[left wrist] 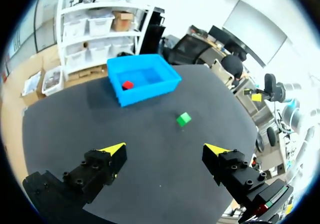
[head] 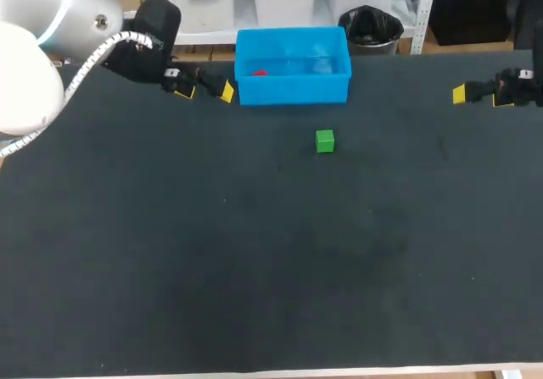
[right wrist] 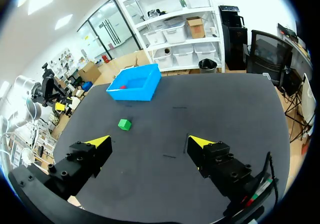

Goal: Use the left arm to pick the red cube and place it into the blue plastic box first, then use the right arm to grasp the green cube and put it into the same blue plastic box after the first action is fully finished.

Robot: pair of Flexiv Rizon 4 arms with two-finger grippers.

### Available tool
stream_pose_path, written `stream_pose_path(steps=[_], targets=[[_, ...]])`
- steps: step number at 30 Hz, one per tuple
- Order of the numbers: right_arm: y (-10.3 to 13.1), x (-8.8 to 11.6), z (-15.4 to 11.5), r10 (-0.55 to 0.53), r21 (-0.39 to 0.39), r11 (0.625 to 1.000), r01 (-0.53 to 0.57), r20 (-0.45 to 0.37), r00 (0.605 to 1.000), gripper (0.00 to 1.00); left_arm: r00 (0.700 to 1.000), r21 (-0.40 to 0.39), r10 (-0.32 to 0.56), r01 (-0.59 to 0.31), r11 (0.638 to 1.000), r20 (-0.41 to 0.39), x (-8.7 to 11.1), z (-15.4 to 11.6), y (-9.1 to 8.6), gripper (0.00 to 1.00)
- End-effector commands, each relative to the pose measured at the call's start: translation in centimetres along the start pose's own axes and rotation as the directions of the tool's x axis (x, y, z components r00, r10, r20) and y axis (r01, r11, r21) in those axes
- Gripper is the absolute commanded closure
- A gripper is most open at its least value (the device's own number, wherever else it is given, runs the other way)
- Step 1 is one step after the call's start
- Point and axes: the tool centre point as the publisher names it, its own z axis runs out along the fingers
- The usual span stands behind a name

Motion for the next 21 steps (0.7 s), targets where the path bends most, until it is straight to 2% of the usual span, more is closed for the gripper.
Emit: stream_pose_path(steps=[1,4,8,16,21], targets=[[0.0,0.0,0.0,0.000,0.000,1.000,0.000,0.000,1.000,0.00,1.000,0.006,0.002,-0.002,1.000,0.006,0.1,-0.1,0.1,0.00],[1.5,1.7,0.4,0.019,0.021,1.000,-0.019,-0.035,0.999,0.00,1.000,0.006,0.002,-0.002,1.000,0.006,0.1,-0.1,0.1,0.00],[3.3,2.1,1.4,0.019,0.040,0.999,-0.016,-0.065,0.998,0.00,1.000,0.006,0.002,-0.002,1.000,0.006,0.1,-0.1,0.1,0.00],[6.0,-0.4,3.6,0.013,0.119,0.993,-0.003,-0.085,0.996,0.00,1.000,0.006,0.002,-0.002,1.000,0.006,0.1,-0.1,0.1,0.00],[8.5,-2.1,6.0,0.039,0.214,0.977,-0.002,-0.168,0.985,0.00,1.000,0.006,0.002,-0.002,1.000,0.006,0.1,-0.1,0.1,0.00]])
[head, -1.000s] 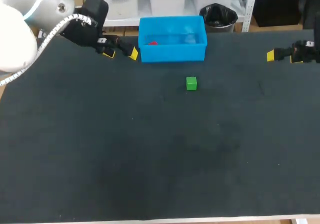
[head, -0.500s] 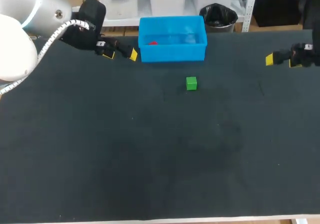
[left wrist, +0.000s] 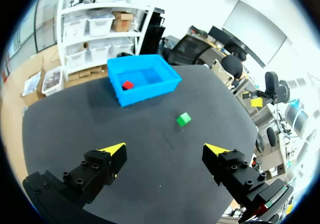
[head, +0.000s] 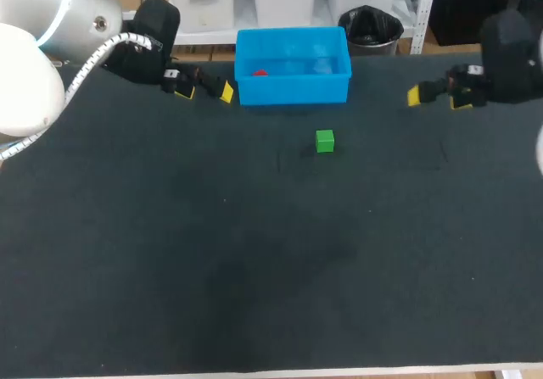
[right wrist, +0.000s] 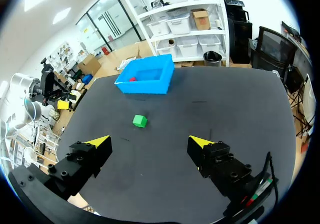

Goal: Use the left arm to pick the red cube and place it into the blue plastic box first, then use the right arm to grasp the green cube and put it into the same blue plastic box after the first action is fully finished.

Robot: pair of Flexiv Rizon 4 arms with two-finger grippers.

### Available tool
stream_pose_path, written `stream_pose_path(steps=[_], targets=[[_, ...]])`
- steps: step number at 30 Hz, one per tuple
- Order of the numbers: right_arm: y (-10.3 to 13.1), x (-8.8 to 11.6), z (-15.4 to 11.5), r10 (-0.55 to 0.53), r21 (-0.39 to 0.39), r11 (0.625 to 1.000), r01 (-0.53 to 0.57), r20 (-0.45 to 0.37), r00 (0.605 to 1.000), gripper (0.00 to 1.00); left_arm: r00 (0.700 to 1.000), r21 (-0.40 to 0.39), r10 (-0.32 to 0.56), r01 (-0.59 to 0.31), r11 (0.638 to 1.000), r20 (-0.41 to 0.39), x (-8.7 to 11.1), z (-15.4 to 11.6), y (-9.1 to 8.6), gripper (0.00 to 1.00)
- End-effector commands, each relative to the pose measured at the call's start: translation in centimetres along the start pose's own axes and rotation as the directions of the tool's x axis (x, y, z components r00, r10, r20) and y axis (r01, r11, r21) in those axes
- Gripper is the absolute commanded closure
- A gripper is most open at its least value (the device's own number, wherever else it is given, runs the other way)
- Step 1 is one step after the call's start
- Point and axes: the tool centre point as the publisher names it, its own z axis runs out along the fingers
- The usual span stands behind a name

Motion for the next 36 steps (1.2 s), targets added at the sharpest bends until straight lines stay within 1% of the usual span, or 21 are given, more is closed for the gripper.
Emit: stream_pose_path(steps=[1,5,10,14,20,25,29,33,36], targets=[[2.5,-2.4,2.7,0.028,0.239,0.971,-0.004,-0.101,0.994,0.00,1.000,0.006,0.002,-0.002,1.000,0.004,0.1,0.0,0.1,0.00],[4.7,-3.8,4.6,0.059,0.297,0.955,-0.007,-0.166,0.984,0.00,1.000,0.006,0.002,-0.002,1.000,0.004,0.1,0.0,0.1,0.00],[6.4,-5.1,6.8,0.086,0.364,0.931,0.003,-0.229,0.970,0.00,1.000,0.006,0.002,-0.002,1.000,0.004,0.1,0.0,0.1,0.00],[7.2,-5.8,7.9,0.112,0.415,0.910,0.006,-0.261,0.959,0.00,1.000,0.006,0.002,-0.002,1.000,0.004,0.1,0.0,0.1,0.00],[7.5,-6.4,8.9,0.145,0.477,0.879,0.011,-0.289,0.946,0.00,1.000,0.006,0.002,-0.002,1.000,0.004,0.1,0.0,0.1,0.00],[7.5,-6.6,9.4,0.173,0.503,0.864,0.003,-0.302,0.938,0.00,1.000,0.006,0.002,-0.002,1.000,0.004,0.1,0.0,0.1,0.00],[7.5,-6.7,9.8,0.197,0.520,0.854,0.003,-0.329,0.923,0.00,1.000,0.006,0.002,-0.002,1.000,0.004,0.1,0.0,0.1,0.00],[7.9,-6.8,10.6,0.207,0.516,0.856,0.002,-0.347,0.915,0.00,1.000,0.006,0.002,-0.002,1.000,0.004,0.1,0.0,0.1,0.00],[8.0,-6.8,11.1,0.201,0.500,0.866,0.011,-0.367,0.908,0.00,1.000,0.006,0.002,-0.002,1.000,0.004,0.1,0.0,0.1,0.00]])
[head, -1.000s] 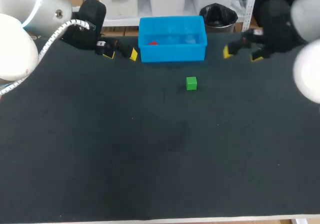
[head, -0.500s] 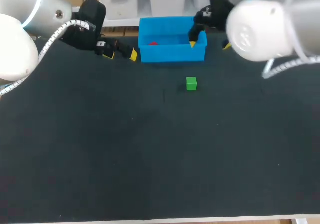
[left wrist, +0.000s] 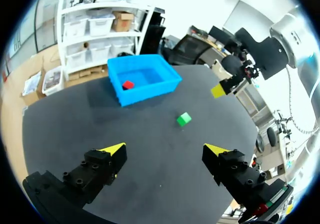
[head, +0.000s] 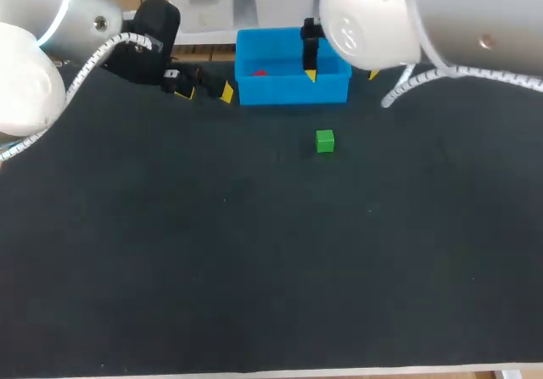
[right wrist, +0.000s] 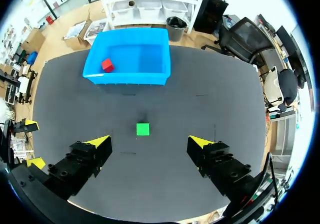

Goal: Use the left arm to pick the red cube and place it into the blue plastic box first, then use the right arm to grasp the green cube and put it into the same blue plastic box after the first action is fully finished.

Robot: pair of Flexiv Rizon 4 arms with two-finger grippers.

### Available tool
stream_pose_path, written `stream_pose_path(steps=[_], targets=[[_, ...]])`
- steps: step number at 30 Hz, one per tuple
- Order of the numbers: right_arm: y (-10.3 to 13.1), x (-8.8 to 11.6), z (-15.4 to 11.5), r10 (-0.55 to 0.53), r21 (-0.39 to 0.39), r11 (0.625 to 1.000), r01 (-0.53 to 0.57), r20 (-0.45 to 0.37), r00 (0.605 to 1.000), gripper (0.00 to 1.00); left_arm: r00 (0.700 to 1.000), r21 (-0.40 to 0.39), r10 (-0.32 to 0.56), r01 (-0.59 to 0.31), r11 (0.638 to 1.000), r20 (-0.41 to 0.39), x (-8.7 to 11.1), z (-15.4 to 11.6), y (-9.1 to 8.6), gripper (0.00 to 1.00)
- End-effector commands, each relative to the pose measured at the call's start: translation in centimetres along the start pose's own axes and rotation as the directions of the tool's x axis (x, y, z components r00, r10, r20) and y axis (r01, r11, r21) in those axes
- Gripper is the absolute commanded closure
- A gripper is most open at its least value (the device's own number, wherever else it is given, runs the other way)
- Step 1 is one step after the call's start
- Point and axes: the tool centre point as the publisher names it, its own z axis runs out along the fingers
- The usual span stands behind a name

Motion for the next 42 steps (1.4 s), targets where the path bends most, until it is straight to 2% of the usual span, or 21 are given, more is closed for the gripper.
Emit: stream_pose_path(steps=[1,9,21,28,42], targets=[[0.8,-0.8,0.8,-0.012,0.019,1.000,0.013,-0.043,0.999,0.00,1.000,0.008,0.003,-0.003,1.000,0.005,0.1,0.0,0.1,0.00],[1.4,-0.3,2.4,-0.056,-0.025,0.998,0.054,-0.074,0.996,0.00,1.000,0.008,0.003,-0.003,1.000,0.005,0.1,0.0,0.1,0.00],[1.2,1.0,6.1,-0.075,-0.012,0.997,0.074,-0.143,0.987,0.00,1.000,0.008,0.003,-0.003,1.000,0.005,0.1,0.0,0.1,0.00],[1.3,1.4,8.3,-0.060,-0.028,0.998,0.057,-0.150,0.987,0.00,1.000,0.008,0.003,-0.003,1.000,0.005,0.1,0.0,0.1,0.00],[1.8,2.2,12.1,-0.111,-0.021,0.994,0.109,-0.179,0.978,0.00,1.000,0.008,0.003,-0.003,1.000,0.005,0.1,0.0,0.1,0.00]])
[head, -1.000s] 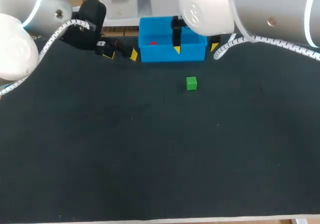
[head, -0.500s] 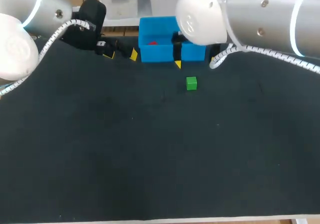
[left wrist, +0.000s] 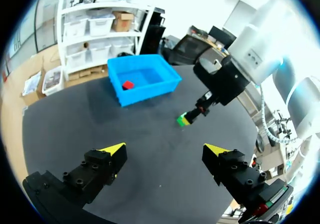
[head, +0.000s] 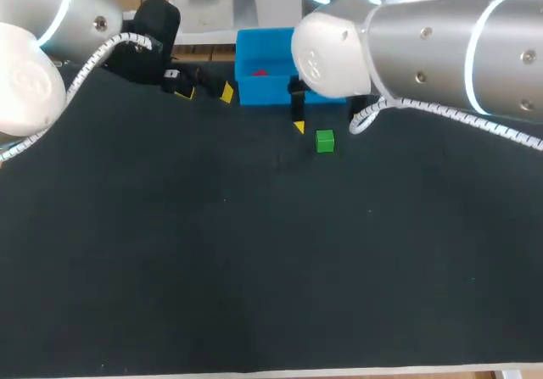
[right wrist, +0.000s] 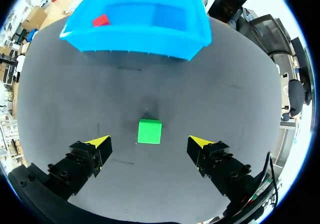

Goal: Use the left arm to pick the red cube and place it into the blue plastic box first, then use the right arm to grasp the green cube and put it into the same blue plastic box after the first action is fully finished.

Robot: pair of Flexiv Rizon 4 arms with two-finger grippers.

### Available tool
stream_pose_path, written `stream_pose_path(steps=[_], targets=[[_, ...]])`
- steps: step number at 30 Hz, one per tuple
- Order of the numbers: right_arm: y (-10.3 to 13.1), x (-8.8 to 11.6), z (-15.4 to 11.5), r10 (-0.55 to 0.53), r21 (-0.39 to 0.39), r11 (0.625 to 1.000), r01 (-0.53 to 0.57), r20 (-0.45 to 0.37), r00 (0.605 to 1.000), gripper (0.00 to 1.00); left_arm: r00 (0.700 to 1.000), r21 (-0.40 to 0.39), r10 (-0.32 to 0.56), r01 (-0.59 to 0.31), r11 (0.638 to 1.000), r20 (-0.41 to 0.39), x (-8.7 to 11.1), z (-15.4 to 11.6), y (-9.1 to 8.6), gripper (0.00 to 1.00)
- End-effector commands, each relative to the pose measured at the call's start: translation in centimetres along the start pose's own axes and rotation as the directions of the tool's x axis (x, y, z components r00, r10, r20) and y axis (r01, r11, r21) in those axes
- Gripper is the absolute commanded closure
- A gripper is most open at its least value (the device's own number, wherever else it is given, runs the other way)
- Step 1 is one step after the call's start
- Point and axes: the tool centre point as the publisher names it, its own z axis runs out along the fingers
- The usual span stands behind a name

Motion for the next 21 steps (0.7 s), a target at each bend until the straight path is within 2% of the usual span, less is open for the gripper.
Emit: stream_pose_path(steps=[1,7,8,10,16,21], targets=[[0.4,-0.4,1.1,-0.007,-0.002,1.000,0.007,-0.008,1.000,0.00,1.000,0.008,0.003,-0.003,1.000,0.005,0.1,0.0,0.2,0.00],[0.5,-0.9,3.0,-0.011,-0.013,1.000,0.011,-0.007,1.000,0.00,1.000,0.008,0.003,-0.003,1.000,0.005,0.1,0.0,0.2,0.00],[0.5,-0.9,3.3,-0.001,-0.025,1.000,0.002,0.014,1.000,0.00,1.000,0.008,0.003,-0.003,1.000,0.005,0.1,0.0,0.2,0.00],[0.4,-1.5,3.2,0.012,-0.052,0.999,-0.009,0.061,0.998,0.00,1.000,0.008,0.003,-0.003,1.000,0.005,0.1,0.0,0.2,0.00],[0.3,-2.6,3.1,0.009,-0.056,0.998,-0.005,0.077,0.997,0.00,1.000,0.008,0.003,-0.003,1.000,0.005,0.1,0.0,0.2,0.00],[0.3,-2.4,3.2,0.022,-0.066,0.998,-0.017,0.081,0.996,0.00,1.000,0.008,0.003,-0.003,1.000,0.005,0.1,0.0,0.2,0.00]])
